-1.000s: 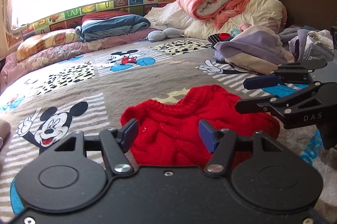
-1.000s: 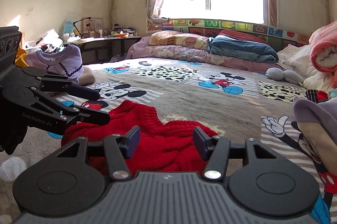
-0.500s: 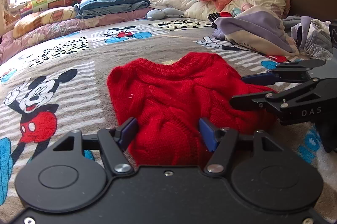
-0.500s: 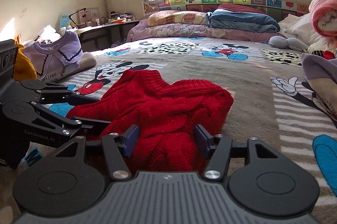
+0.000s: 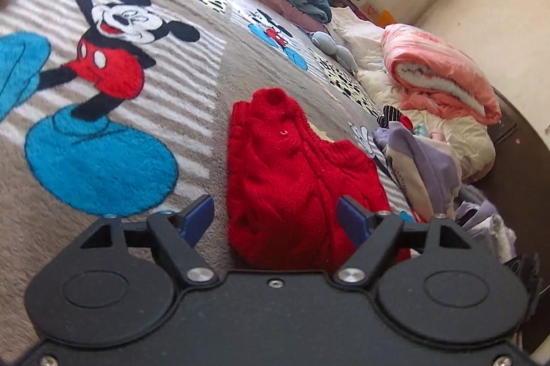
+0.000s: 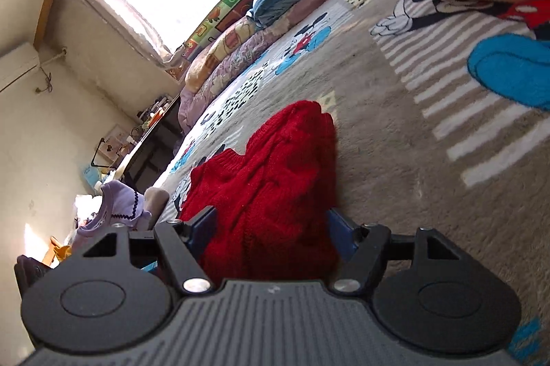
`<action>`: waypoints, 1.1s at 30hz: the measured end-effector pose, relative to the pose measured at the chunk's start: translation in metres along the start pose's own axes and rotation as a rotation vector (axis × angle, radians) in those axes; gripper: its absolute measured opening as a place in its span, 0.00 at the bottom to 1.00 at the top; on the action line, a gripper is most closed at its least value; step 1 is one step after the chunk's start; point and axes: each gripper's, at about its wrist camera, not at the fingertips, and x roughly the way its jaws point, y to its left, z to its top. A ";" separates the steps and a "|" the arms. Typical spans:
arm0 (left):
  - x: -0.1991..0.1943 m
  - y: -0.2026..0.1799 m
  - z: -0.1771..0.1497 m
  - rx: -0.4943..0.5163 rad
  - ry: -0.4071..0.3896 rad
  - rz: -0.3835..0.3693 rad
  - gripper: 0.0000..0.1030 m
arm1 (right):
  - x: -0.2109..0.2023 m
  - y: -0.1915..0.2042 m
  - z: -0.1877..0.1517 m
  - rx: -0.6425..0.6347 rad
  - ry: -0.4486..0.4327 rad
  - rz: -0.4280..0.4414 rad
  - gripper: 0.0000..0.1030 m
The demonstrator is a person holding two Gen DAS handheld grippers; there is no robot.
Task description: Fold clothes
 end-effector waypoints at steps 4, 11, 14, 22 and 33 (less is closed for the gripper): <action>0.006 0.005 0.000 -0.090 0.045 -0.046 0.83 | 0.006 -0.013 -0.002 0.130 0.002 0.056 0.77; 0.024 0.006 -0.004 -0.117 0.082 -0.060 0.84 | 0.036 -0.011 -0.001 0.170 0.009 0.064 0.79; 0.032 0.005 -0.003 -0.121 0.080 -0.057 0.83 | 0.055 -0.001 0.004 0.114 0.030 0.039 0.79; 0.049 -0.004 -0.003 -0.098 0.066 -0.032 0.83 | 0.070 -0.003 0.013 0.063 0.044 0.042 0.79; 0.027 -0.013 -0.006 -0.117 0.022 -0.039 0.56 | 0.053 0.004 0.001 0.010 -0.010 0.033 0.49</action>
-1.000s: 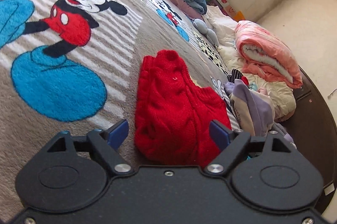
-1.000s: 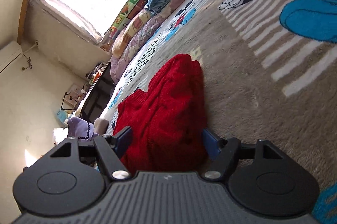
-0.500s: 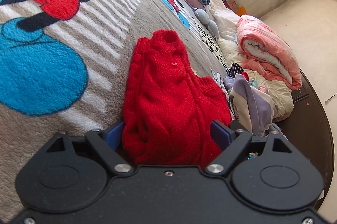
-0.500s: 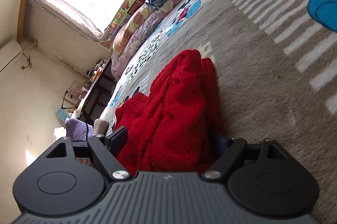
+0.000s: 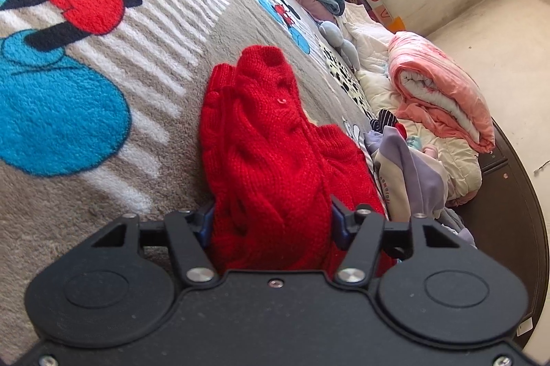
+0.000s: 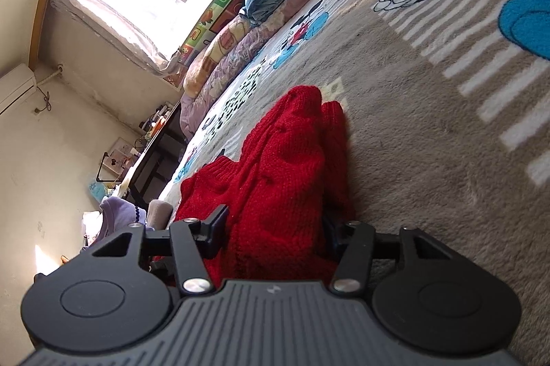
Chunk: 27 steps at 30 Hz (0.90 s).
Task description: Fold clothes
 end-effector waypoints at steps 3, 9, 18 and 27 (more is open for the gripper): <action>-0.026 -0.006 0.000 -0.009 -0.046 -0.012 0.55 | -0.009 0.021 0.002 -0.043 -0.014 0.065 0.46; -0.051 0.006 -0.010 -0.046 -0.038 0.030 0.68 | -0.010 0.044 -0.011 -0.070 0.043 0.076 0.53; -0.144 -0.004 0.000 0.140 -0.332 0.183 0.75 | -0.067 0.023 -0.016 -0.016 -0.012 0.115 0.77; -0.296 0.075 0.055 0.098 -0.707 0.685 0.93 | -0.088 -0.028 -0.023 0.167 -0.034 0.067 0.78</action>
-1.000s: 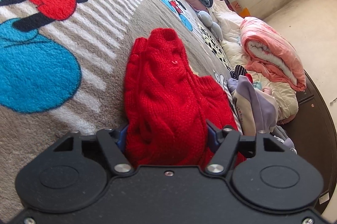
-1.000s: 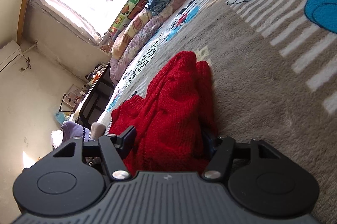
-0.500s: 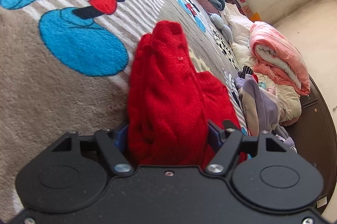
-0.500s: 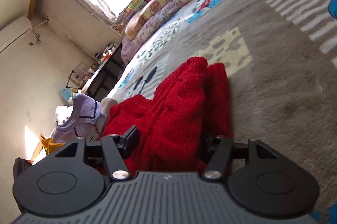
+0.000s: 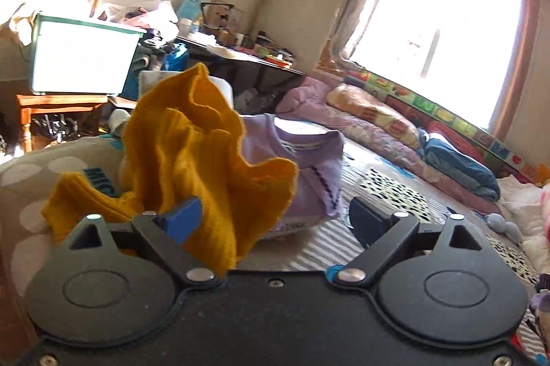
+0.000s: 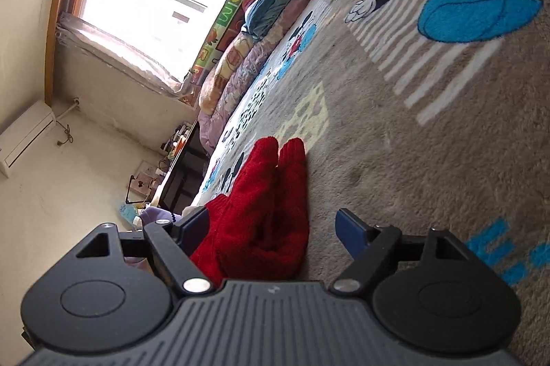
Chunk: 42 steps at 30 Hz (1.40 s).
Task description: Fold clothes
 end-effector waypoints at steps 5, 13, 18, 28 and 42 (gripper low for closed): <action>0.075 0.053 0.003 0.093 0.143 0.217 0.96 | 0.011 0.005 -0.006 -0.050 0.027 -0.003 0.78; 0.139 0.098 -0.012 0.044 0.257 0.217 0.82 | 0.016 0.005 -0.008 -0.105 0.053 -0.018 0.77; 0.128 0.073 0.010 -0.038 0.264 -0.004 0.26 | 0.020 0.003 -0.005 -0.079 0.045 0.001 0.77; 0.095 -0.086 0.096 -0.138 0.134 -0.433 0.19 | 0.019 0.000 0.001 -0.043 0.057 0.039 0.77; 0.144 -0.208 0.144 -0.038 0.004 -0.313 0.26 | 0.020 -0.007 0.018 -0.007 0.012 0.047 0.77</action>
